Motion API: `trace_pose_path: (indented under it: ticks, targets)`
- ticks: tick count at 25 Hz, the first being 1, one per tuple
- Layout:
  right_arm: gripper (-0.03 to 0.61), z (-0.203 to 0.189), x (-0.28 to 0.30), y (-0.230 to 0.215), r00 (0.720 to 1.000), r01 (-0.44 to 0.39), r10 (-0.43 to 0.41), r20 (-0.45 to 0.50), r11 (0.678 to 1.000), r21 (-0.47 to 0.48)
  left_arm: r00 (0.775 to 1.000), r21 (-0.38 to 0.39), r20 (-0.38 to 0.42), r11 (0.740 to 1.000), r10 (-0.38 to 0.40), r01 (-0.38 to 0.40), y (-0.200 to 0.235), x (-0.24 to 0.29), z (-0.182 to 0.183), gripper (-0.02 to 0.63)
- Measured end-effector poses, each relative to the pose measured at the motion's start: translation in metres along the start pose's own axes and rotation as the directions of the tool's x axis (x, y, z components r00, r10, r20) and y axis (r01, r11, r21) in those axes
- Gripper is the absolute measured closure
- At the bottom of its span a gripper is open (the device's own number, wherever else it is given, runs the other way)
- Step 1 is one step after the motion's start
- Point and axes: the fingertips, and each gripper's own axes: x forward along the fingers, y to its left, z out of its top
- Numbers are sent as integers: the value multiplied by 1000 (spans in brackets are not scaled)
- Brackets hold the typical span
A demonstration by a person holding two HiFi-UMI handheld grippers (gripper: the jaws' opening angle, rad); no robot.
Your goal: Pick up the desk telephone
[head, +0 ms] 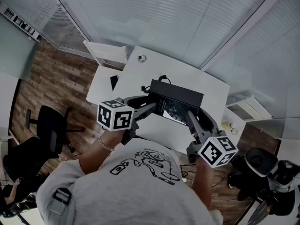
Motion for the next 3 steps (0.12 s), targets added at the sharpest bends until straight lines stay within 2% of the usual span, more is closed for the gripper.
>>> trace_pose_path:
  ticks: [3]
  targets:
    - [408, -13, 11, -11, 1000, -3, 3, 3, 1000, 2, 1000, 1, 3, 1000, 4, -4, 15, 11, -9, 434]
